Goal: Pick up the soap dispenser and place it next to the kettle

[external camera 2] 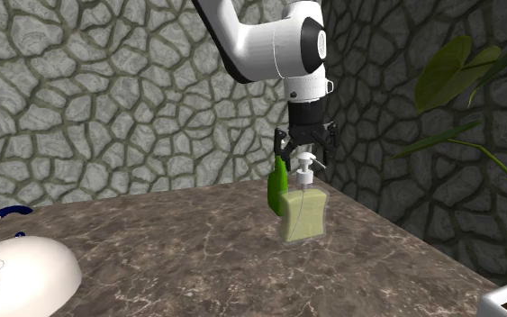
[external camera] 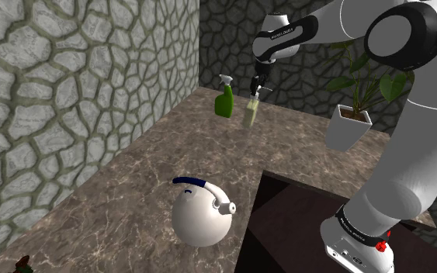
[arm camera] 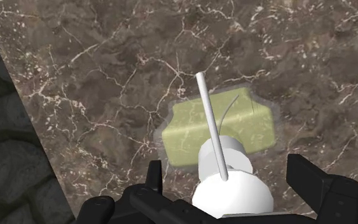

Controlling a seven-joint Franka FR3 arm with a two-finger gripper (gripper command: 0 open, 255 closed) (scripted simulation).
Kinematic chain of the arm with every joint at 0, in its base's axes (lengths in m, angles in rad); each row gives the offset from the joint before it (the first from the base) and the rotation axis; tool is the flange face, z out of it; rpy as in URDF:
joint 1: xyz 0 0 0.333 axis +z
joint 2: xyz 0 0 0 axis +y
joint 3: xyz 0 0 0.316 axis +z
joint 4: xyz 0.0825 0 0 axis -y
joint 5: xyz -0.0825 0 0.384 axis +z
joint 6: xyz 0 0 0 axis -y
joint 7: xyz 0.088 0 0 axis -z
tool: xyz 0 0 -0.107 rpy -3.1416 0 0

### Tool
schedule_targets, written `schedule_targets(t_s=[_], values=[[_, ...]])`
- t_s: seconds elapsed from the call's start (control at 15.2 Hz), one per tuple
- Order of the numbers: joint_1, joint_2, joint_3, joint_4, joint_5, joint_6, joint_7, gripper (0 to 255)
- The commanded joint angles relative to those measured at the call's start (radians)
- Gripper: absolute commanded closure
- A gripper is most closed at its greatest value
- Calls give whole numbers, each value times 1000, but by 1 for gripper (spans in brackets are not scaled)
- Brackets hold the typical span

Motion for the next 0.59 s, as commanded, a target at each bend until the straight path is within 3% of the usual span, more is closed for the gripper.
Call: schedule_targets(t_s=[0.0, 0.26, 0.33, 0.53], values=[[-1, 3, 0, 2, 1, 1, -1, 0], [-1, 3, 0, 2, 1, 1, -1, 0], [-1, 3, 0, 2, 1, 1, -1, 255], [-1, 3, 0, 2, 1, 1, -1, 255]])
